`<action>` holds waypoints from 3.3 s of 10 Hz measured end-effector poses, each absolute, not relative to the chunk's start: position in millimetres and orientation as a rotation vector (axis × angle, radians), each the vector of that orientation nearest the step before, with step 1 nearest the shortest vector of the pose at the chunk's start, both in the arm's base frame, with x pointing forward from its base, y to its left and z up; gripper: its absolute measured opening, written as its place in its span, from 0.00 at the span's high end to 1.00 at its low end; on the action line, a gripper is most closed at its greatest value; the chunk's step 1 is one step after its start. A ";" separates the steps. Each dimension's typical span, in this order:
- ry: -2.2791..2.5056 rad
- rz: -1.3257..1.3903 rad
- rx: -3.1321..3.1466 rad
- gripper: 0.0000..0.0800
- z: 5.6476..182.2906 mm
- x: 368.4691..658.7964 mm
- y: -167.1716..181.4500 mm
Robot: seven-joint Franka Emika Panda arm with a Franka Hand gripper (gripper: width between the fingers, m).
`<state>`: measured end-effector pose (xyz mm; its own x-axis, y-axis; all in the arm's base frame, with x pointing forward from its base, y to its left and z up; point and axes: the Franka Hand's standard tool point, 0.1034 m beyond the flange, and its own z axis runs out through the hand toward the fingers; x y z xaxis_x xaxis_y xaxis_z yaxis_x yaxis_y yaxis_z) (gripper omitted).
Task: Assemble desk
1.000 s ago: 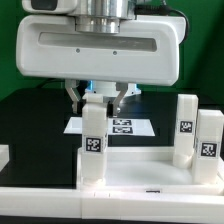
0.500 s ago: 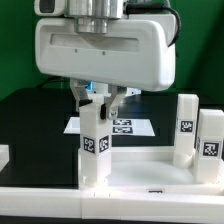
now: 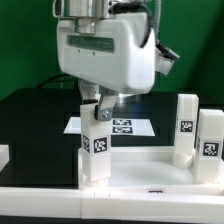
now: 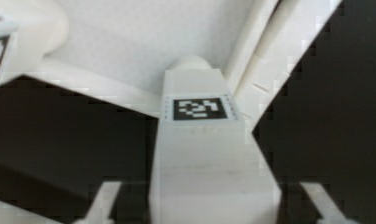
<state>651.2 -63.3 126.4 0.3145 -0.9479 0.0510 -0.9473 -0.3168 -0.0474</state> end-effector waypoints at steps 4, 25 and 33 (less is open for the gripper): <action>1.862 -0.108 -2.517 0.54 126.3 651.1 -63.2; 0.049 -0.115 -3.182 0.64 128.5 653.9 -56.8; 1.312 -0.124 -2.857 0.64 127.0 652.4 -63.1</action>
Offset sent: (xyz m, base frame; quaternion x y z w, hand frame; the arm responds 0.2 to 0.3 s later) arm 0.0000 0.0000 0.0000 0.0000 0.0000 -0.0650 0.9979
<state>652.4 -63.1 127.0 0.6494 -0.7569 0.0738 -0.7573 -0.6525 -0.0285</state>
